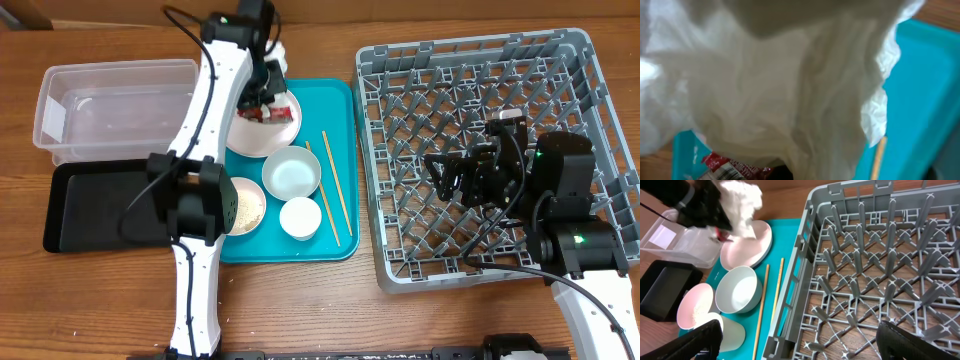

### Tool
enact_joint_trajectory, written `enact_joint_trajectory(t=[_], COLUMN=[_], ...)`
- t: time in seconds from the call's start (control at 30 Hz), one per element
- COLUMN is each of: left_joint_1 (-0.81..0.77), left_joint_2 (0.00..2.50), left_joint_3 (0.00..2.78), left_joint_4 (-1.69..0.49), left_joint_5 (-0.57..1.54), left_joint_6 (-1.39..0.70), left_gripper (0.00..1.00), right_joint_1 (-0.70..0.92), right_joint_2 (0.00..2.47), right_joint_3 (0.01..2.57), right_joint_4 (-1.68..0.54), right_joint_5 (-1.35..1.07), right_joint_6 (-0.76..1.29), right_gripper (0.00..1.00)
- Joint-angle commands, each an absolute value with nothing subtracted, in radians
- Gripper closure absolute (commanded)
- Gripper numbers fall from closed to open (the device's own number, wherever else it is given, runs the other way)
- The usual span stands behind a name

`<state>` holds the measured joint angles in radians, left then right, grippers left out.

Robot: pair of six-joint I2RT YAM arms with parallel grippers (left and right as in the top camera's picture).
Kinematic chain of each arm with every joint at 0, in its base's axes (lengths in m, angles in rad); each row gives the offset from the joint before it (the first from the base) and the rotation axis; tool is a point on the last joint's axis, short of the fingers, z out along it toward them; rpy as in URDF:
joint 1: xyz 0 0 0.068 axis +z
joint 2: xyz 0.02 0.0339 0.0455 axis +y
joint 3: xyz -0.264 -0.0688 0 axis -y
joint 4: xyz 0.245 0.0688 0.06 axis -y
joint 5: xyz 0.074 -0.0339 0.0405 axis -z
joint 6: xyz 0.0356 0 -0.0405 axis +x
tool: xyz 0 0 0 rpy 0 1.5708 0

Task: Sort waste into correct bins and load items into the dishwasher
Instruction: 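Grasp the tissue and red wrapper with the left gripper, then carry the tissue and wrapper left and drop into the clear bin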

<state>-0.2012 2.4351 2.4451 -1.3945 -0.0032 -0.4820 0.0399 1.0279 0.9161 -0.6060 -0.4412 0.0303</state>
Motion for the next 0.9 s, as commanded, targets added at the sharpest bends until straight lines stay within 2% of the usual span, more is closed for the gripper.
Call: enact_joint_trajectory(t=[0.0,0.3,0.6,0.73,0.87], left_joint_1=[-0.192,-0.13,0.081,0.179,0.258], left_joint_2=[2.387,2.381,2.336,2.336,2.336], left_joint_3=[2.59,2.796,2.808,2.772,2.716], left_joint_4=[-1.476,-1.69,-1.69,-1.69,-1.689], left_joint_5=[0.023,0.011,0.015,-0.042,-0.099], left_joint_6=[-0.429,-0.414,-0.474,-0.588,-0.797], left_gripper=[0.96,0.96,0.96,0.96,0.96], right_joint_1=[0.045,0.045,0.045,0.045,0.045], right_joint_2=[1.028,1.028,1.028,1.028,1.028], right_joint_3=[0.944,0.944,0.944,0.944,0.944], right_joint_4=[-0.606,-0.609,-0.616,-0.615,-0.615], right_joint_5=[-0.447,-0.447,-0.447,-0.447,-0.447], right_joint_6=[0.035,0.035,0.035,0.035,0.035], right_gripper=[0.0,0.0,0.0,0.0,0.0])
